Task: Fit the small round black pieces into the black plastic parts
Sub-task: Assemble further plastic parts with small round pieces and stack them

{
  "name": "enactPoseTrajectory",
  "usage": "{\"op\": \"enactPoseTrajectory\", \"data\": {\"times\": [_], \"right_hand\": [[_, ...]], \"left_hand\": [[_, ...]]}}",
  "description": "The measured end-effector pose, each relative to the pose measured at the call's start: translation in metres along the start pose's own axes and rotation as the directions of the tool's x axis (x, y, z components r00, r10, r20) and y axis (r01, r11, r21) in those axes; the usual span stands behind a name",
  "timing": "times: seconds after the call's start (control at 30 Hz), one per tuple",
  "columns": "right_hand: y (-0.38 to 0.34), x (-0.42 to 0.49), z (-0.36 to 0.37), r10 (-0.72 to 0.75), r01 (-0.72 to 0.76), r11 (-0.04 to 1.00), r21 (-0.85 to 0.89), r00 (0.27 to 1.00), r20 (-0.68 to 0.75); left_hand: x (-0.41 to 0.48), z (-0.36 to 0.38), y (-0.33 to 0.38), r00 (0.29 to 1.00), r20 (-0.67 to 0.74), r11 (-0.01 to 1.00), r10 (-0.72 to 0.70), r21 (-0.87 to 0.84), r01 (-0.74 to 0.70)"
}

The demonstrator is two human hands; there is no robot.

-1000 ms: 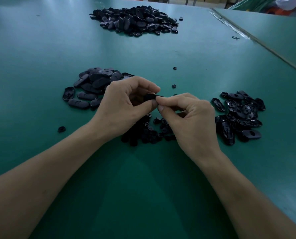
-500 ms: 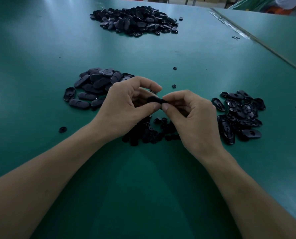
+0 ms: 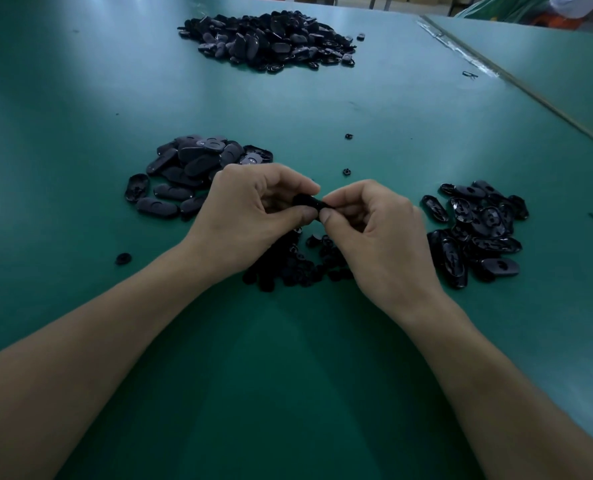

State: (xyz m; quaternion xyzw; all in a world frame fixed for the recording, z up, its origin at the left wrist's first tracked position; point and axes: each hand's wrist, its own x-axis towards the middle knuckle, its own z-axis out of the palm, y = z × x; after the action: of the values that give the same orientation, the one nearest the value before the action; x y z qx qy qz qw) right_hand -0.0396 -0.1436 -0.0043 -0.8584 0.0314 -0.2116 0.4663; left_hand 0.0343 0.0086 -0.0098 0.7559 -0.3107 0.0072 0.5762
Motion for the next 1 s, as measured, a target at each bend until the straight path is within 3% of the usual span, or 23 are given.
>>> {"op": "enactPoseTrajectory", "data": {"times": [0.8,1.0], "right_hand": [[-0.0074,-0.0016,-0.0025,-0.003,0.004,0.999,0.046,1.000,-0.026],[-0.0091,-0.0048,-0.0016,-0.034,0.032,0.999,-0.031,0.996,-0.077]], "left_hand": [[-0.0021,-0.0032,0.0006,0.998,-0.047,0.998,0.036,-0.040,-0.038],[-0.0018,0.0007,0.0009,0.977,-0.196,0.996,0.086,0.017,-0.084]]}}
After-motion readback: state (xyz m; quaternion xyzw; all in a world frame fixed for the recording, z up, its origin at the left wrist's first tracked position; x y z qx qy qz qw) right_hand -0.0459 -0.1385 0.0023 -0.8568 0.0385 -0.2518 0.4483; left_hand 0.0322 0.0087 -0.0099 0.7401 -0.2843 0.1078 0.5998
